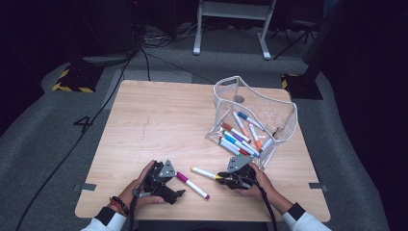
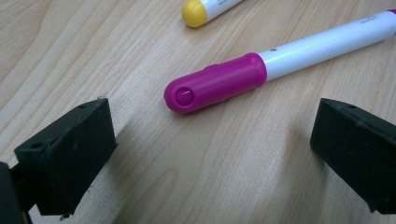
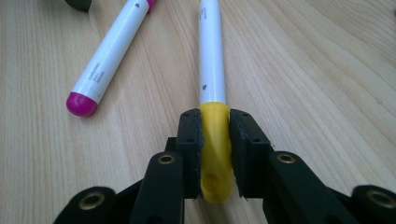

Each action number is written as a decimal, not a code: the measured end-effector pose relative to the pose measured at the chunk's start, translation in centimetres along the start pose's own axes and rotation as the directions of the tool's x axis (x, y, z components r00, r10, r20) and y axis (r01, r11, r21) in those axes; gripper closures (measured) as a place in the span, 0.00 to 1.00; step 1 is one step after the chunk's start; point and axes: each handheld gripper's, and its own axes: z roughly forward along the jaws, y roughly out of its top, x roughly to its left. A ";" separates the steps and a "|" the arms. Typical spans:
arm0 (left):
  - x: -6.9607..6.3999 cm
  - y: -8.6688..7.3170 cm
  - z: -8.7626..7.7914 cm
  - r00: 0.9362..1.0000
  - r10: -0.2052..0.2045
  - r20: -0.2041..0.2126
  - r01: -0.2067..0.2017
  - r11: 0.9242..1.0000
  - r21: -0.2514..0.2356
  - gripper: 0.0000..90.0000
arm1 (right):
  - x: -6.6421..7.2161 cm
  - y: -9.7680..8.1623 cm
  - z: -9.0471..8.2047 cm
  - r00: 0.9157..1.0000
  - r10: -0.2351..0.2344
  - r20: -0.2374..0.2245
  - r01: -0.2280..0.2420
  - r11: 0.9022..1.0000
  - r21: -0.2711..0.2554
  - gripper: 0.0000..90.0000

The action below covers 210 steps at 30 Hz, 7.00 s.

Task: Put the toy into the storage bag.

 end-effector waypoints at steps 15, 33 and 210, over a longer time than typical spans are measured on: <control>0.0 -0.1 -0.1 1.000 0.000 -0.001 0.000 1.000 0.000 0.00 | -0.2 0.6 -1.4 0.999 -0.024 0.024 0.024 1.000 -0.002 0.83; 0.0 -0.1 -0.1 1.000 -0.002 -0.001 0.002 1.000 -0.001 0.00 | 0.2 5.2 -10.0 0.986 -0.012 0.166 0.038 0.988 -0.152 0.83; -0.3 -1.2 -1.1 0.999 -0.030 -0.026 0.030 1.000 0.000 0.00 | 2.6 6.1 6.5 0.997 -0.043 -0.062 0.038 0.995 -0.090 0.82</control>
